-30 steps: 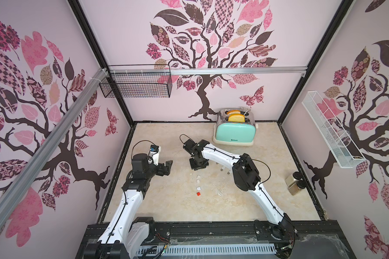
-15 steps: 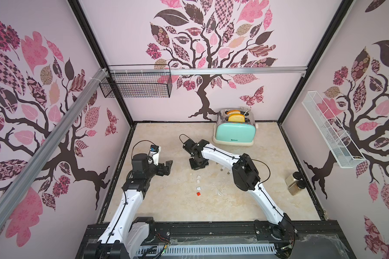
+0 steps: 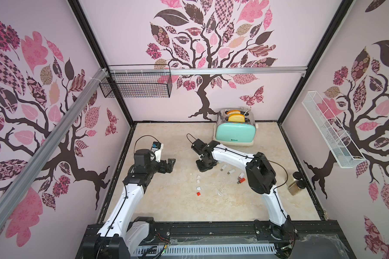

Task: Close the usb drive cover
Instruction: Pick up the cover from the center of the board.

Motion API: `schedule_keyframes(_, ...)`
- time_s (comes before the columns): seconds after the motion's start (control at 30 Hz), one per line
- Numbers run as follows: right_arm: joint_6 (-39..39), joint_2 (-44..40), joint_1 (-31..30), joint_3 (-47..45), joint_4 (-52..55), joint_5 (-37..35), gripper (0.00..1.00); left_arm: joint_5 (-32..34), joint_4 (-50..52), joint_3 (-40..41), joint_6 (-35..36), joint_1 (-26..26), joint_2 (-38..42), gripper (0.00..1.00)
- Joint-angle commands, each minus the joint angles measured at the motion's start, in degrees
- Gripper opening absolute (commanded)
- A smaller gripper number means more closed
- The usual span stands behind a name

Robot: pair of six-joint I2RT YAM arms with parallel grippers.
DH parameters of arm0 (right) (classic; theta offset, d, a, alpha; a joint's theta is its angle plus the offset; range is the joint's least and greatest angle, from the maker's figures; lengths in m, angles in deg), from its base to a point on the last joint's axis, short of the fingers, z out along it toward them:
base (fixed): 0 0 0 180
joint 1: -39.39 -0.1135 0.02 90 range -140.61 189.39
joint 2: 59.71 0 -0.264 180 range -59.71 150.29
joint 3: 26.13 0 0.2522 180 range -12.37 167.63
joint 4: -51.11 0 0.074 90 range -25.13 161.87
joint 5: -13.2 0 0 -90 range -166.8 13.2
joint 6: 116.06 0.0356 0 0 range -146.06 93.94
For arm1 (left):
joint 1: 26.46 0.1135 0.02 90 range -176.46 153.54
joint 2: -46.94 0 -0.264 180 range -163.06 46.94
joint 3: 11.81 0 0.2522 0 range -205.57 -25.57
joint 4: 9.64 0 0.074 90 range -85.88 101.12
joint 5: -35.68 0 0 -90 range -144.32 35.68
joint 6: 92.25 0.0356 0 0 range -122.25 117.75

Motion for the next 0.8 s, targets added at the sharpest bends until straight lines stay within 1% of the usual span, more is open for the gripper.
schedule_keyframes(0.0,-5.15,-7.23,0.77,-5.51,-8.42,0.51,0.17,-5.29,4.37,-4.55,-3.58,-0.23,-3.23,0.98)
schedule_keyframes(0.07,-7.06,-10.23,0.75,-8.95,-10.88,0.26,0.16,-8.2,4.94,-6.78,-6.04,-0.2,-5.87,0.96)
schedule_keyframes(0.17,-9.52,-14.68,0.72,-14.8,-16.55,1.06,0.16,-14.51,3.98,-9.46,-9.17,-0.27,-9.73,0.94)
schedule_keyframes(0.3,-11.16,-18.47,0.78,-19.36,-20.49,2.38,0.16,-19.07,2.52,-11.73,-12.78,-0.27,-13.46,0.94)
schedule_keyframes(0.47,-14.05,-22.49,0.78,-26.38,-29.13,6.05,0.16,-24.45,-4.38,-8.38,-16.54,-0.27,-15.7,0.94)
schedule_keyframes(0.67,-17.88,-26.44,0.67,-34.49,-41.07,11.47,0.16,-30.96,-6.83,-6.59,-18.49,-0.85,-17.59,0.93)
schedule_keyframes(0.77,-19.74,-28.31,0.66,-37.37,-45.66,13.04,0.16,-32.69,-6.66,-6.41,-18.75,-1.59,-18.0,0.9)
